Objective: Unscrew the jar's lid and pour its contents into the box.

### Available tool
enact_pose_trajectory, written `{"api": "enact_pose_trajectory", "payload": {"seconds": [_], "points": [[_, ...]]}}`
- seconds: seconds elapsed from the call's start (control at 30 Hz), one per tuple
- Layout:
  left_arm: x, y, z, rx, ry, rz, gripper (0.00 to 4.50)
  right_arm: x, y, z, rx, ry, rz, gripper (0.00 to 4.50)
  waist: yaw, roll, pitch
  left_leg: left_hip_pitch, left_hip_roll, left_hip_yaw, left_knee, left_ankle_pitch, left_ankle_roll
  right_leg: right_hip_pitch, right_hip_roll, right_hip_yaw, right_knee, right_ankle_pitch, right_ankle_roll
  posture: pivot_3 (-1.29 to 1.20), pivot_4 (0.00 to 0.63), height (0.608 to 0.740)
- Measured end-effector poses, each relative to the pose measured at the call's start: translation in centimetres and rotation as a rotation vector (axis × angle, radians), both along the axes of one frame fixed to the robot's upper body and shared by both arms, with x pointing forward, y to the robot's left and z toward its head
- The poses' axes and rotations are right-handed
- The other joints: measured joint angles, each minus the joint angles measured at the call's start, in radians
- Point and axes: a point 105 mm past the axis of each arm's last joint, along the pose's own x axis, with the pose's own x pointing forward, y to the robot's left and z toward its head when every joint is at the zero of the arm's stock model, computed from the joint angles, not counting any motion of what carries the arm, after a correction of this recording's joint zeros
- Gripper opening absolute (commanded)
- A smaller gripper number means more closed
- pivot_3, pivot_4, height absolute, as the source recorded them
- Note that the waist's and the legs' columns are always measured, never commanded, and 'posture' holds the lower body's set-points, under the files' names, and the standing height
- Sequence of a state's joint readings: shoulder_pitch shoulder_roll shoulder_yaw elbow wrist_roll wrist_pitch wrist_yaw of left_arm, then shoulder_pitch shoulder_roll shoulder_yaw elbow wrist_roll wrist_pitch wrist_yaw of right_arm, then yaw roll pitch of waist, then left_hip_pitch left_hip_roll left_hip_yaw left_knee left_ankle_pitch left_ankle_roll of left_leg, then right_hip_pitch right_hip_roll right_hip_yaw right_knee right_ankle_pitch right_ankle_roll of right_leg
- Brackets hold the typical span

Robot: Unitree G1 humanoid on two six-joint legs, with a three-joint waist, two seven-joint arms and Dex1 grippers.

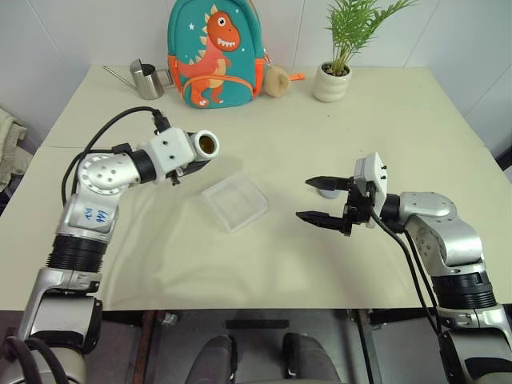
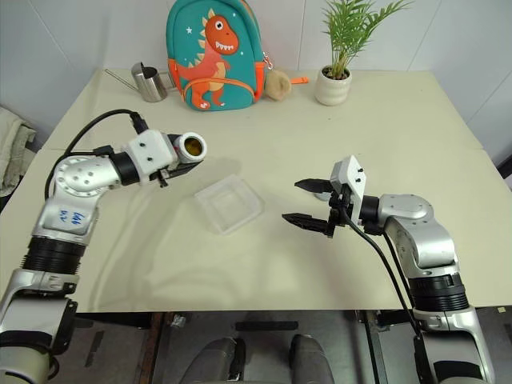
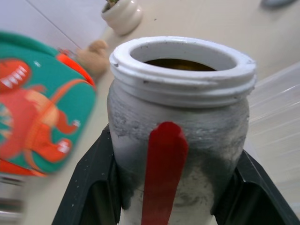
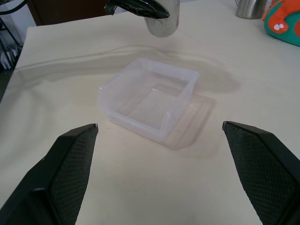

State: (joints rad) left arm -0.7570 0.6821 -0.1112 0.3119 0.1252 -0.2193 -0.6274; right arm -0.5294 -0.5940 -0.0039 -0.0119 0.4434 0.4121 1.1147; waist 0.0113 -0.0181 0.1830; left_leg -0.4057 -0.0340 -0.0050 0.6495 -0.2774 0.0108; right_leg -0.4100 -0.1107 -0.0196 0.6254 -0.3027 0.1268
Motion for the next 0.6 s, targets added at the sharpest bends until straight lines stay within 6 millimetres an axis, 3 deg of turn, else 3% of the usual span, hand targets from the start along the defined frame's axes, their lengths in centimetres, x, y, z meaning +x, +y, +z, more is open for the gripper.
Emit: {"api": "enact_pose_trajectory", "payload": {"seconds": [0.23,0.4,0.6], "points": [[0.4,-1.9,-0.7,0.591,-0.615,-0.053,1.91,0.4,0.4,-0.2,0.030,0.006,-0.024,4.47,0.005,0.000,0.000,0.000,-0.001,0.003,-0.001,0.000,0.001,-0.001,0.000,0.002,0.000,0.001,0.001,0.00,0.150,0.740],[0.3,-2.5,-2.0,0.770,-0.890,-0.137,1.91,0.5,0.8,-0.3,0.053,0.009,-0.031,4.47,0.013,0.000,0.000,0.000,-0.001,0.004,-0.001,0.000,0.003,-0.002,0.000,0.002,0.001,0.001,0.002,0.00,0.150,0.740],[0.3,-3.0,-0.8,0.928,-1.199,-0.164,1.91,0.5,1.1,-0.7,0.073,0.020,-0.042,4.47,0.014,0.000,0.000,-0.001,-0.003,0.004,0.000,-0.001,0.005,-0.002,-0.002,0.001,0.002,0.002,0.003,0.00,0.150,0.740]]}}
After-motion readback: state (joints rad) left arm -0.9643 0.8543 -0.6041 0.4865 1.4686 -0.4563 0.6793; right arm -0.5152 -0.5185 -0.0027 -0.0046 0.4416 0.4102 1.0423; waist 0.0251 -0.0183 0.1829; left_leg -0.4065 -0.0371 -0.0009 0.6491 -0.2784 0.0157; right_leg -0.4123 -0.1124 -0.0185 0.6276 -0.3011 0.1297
